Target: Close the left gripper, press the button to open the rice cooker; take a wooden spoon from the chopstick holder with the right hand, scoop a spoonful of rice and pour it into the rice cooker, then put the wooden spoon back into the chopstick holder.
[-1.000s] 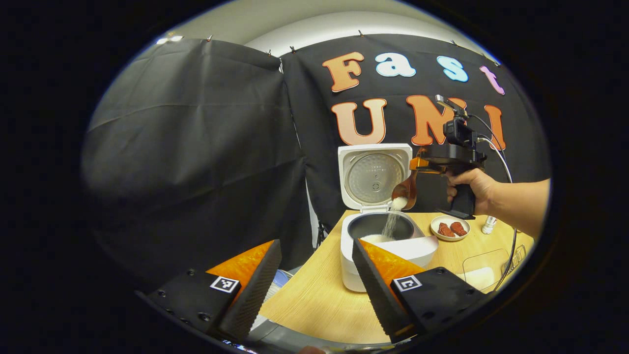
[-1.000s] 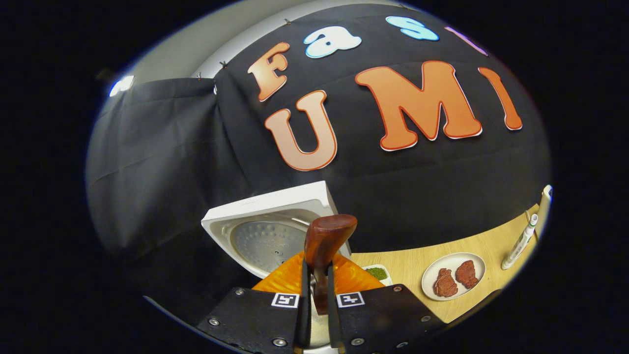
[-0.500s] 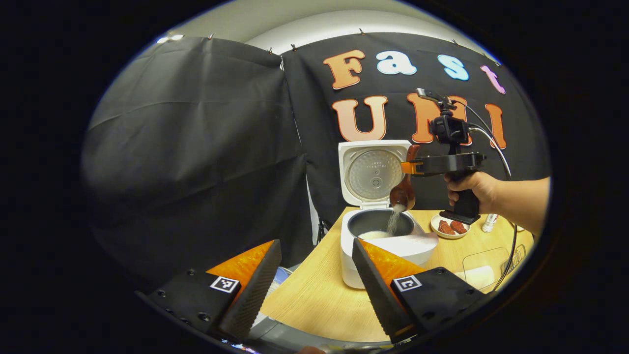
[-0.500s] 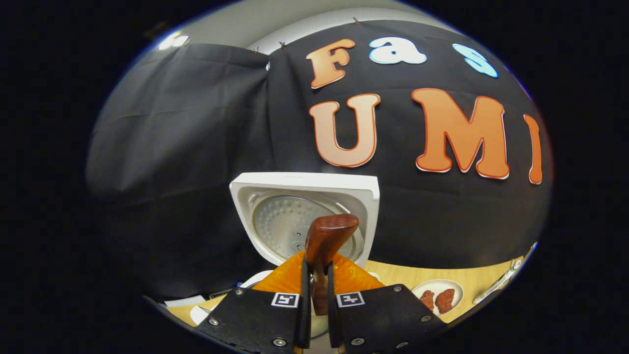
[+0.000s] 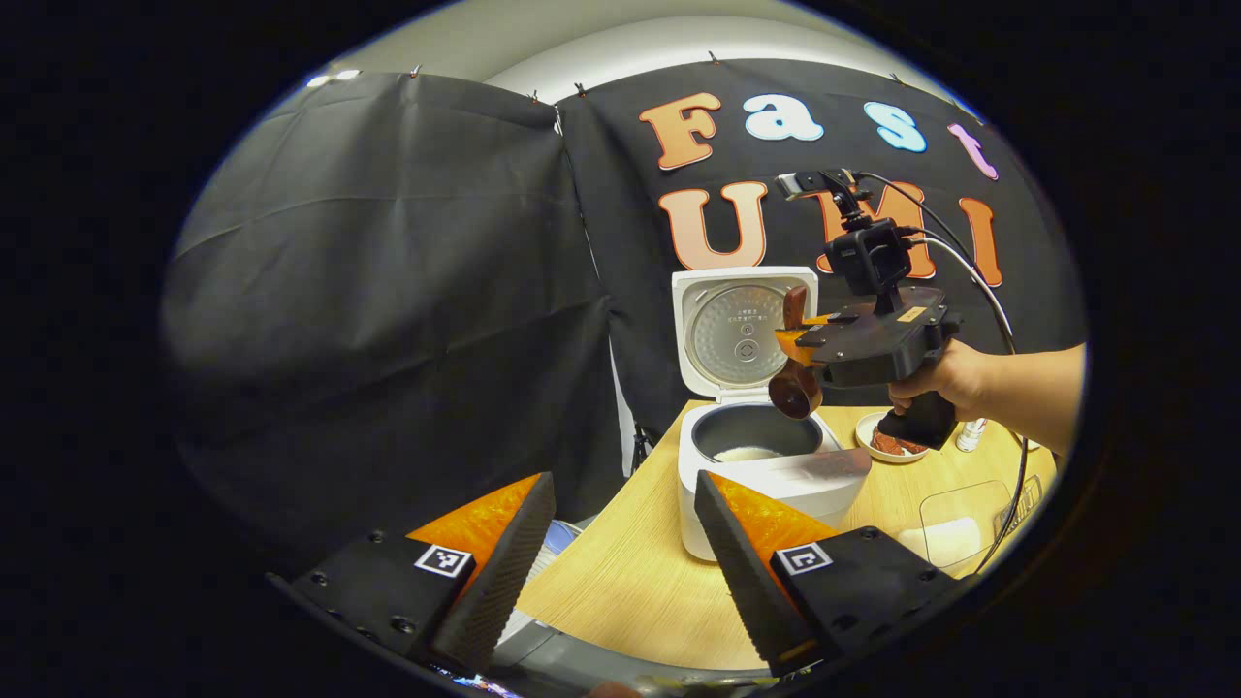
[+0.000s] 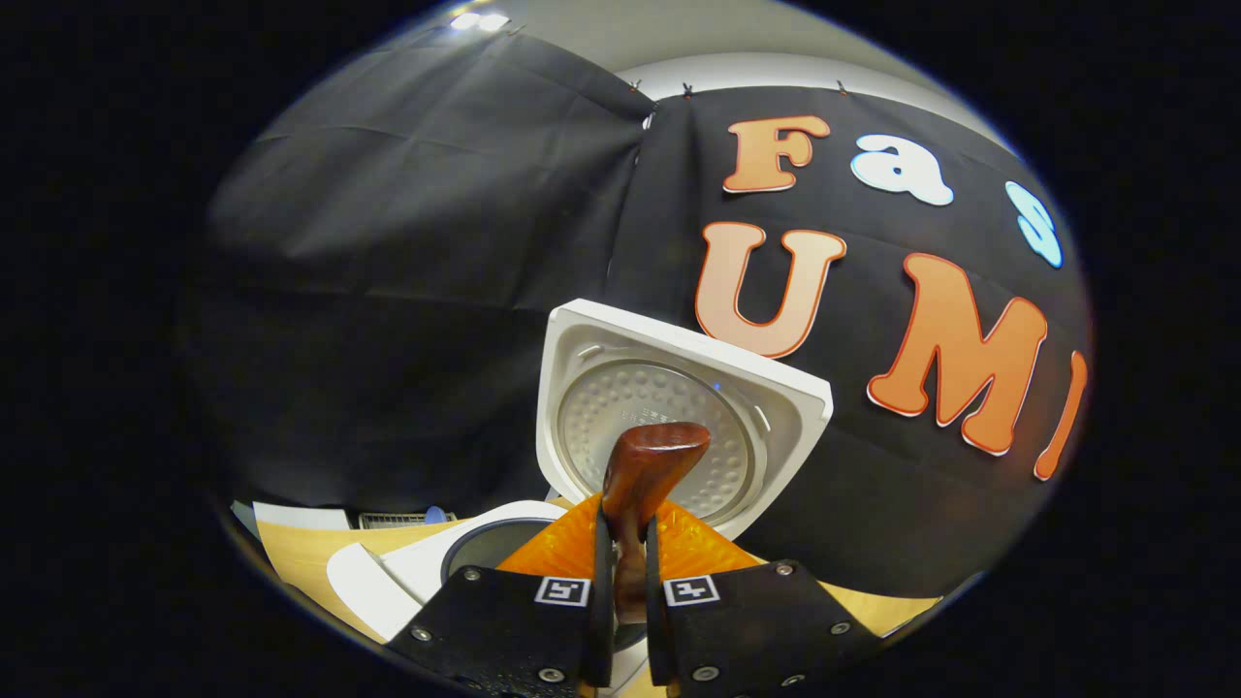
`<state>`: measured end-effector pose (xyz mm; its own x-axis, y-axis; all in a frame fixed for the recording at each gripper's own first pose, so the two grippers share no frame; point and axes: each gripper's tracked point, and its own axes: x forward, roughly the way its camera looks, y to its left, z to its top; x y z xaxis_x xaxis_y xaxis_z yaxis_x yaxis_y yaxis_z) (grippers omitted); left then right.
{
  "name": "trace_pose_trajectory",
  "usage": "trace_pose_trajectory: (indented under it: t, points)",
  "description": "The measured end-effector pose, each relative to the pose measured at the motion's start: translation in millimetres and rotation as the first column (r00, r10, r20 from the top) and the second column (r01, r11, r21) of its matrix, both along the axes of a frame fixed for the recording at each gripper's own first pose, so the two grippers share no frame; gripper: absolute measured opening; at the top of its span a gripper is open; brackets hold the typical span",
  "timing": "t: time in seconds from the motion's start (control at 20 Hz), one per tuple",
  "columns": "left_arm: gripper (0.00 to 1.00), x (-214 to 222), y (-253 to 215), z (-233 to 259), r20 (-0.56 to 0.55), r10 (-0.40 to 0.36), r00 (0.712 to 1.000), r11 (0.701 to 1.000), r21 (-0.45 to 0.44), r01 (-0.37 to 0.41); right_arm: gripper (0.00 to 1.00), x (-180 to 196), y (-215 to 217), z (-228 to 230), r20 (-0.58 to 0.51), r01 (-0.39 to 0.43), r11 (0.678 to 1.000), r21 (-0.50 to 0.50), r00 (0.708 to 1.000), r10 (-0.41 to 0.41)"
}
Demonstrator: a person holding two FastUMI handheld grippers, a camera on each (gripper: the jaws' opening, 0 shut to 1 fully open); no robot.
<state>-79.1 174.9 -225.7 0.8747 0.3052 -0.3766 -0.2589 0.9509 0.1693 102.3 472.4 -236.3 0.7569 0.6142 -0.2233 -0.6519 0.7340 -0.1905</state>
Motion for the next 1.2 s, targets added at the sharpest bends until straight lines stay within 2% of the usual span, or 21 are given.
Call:
trace_pose_trajectory:
  t: [0.05,0.1,0.15,0.3,0.45,0.6,0.85,1.2]
  points:
    - [0.98,-0.4,-1.0,1.2,0.000,-0.001,1.000,1.000,0.005,0.001,0.13,-1.6,-0.4,0.5,0.002,-0.005,1.000,-0.001,1.000,0.005]
    - [0.98,-0.8,-2.2,1.7,0.002,-0.002,1.000,1.000,0.009,0.002,0.18,-1.1,-1.6,0.1,-0.015,-0.003,1.000,0.012,1.000,0.003]
    - [0.98,-0.8,-3.9,2.4,0.004,-0.004,1.000,1.000,0.011,0.004,0.14,-0.6,-5.1,0.3,-0.048,0.008,0.999,0.041,0.999,-0.006]
    - [0.98,-1.5,-8.4,4.6,0.009,-0.005,1.000,1.000,0.010,0.005,0.14,4.8,-26.1,6.6,-0.161,0.080,0.986,0.149,0.985,-0.056]
    - [0.98,-1.7,-15.8,5.2,0.008,-0.010,1.000,1.000,0.006,0.010,0.13,8.0,-57.2,19.0,-0.247,0.152,0.959,0.237,0.965,-0.092]
    - [0.98,0.1,-28.0,5.2,0.007,-0.029,1.000,1.000,0.004,0.029,0.14,5.9,-93.4,30.0,-0.325,0.226,0.920,0.320,0.939,-0.117]
    - [0.98,13.4,-59.6,11.7,0.024,-0.086,0.996,0.996,0.006,0.086,0.14,-9.6,-178.9,47.5,-0.381,0.338,0.855,0.394,0.906,-0.183]
    - [0.98,30.0,-114.5,17.3,0.042,-0.179,0.983,0.984,-0.010,0.180,0.14,-37.7,-313.2,34.0,-0.420,0.502,0.780,0.375,0.842,-0.340]
